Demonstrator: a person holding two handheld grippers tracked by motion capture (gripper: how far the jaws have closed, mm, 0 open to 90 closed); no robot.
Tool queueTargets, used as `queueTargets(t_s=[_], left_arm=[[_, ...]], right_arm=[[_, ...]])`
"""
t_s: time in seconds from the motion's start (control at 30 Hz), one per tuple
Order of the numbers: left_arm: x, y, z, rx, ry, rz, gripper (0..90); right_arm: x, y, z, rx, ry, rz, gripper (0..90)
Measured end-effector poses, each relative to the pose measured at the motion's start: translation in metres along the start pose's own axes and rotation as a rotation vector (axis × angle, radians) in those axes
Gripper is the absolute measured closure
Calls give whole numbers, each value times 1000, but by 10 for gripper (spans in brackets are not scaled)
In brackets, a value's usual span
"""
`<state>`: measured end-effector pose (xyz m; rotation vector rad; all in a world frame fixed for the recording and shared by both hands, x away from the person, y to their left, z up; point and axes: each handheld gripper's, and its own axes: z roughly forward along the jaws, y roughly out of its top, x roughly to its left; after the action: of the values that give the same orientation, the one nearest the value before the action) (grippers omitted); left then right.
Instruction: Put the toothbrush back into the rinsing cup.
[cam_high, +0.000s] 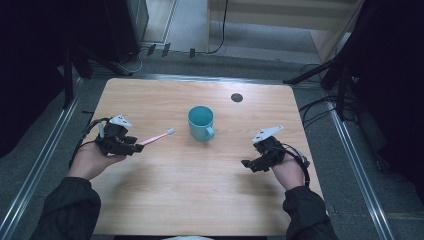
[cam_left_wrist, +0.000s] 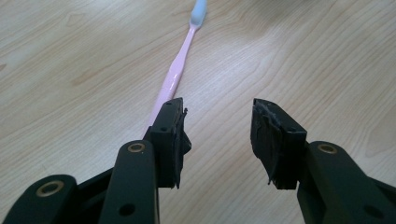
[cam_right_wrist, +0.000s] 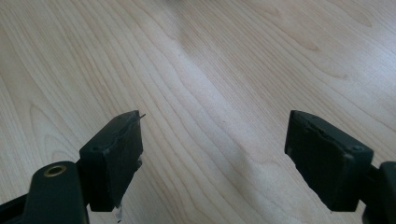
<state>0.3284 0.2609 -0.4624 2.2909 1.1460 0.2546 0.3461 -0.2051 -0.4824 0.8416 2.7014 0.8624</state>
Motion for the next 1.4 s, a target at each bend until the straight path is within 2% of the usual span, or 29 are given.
queueTargets(t_s=[0.23, 0.27, 0.47, 0.77, 0.9, 1.07, 1.13, 1.3, 1.4], left_arm=[[10, 8, 7, 31, -17, -6, 555], [14, 11, 10, 54, -21, -11, 556], [20, 21, 15, 100, -13, -6, 563], [23, 31, 26, 156, -16, 4, 566], [23, 35, 34, 197, 9, 37, 580], [24, 38, 41, 225, 22, 55, 594], [23, 40, 45, 244, 39, 82, 613], [23, 43, 49, 267, 43, 94, 627], [22, 45, 56, 316, 68, 125, 637]], right_arm=[[1, -4, -2, 9, -6, 9, 196], [0, -5, -3, 8, -9, 5, 196], [1, -7, -4, 12, -11, 14, 196], [0, -7, -2, 19, -8, 7, 196], [2, -7, -2, 19, -2, 0, 195], [2, -7, -1, 27, -3, -7, 196], [2, -7, -1, 31, -1, -4, 195], [3, -7, 0, 35, 1, 0, 196], [3, -7, 0, 36, 2, -10, 195]])
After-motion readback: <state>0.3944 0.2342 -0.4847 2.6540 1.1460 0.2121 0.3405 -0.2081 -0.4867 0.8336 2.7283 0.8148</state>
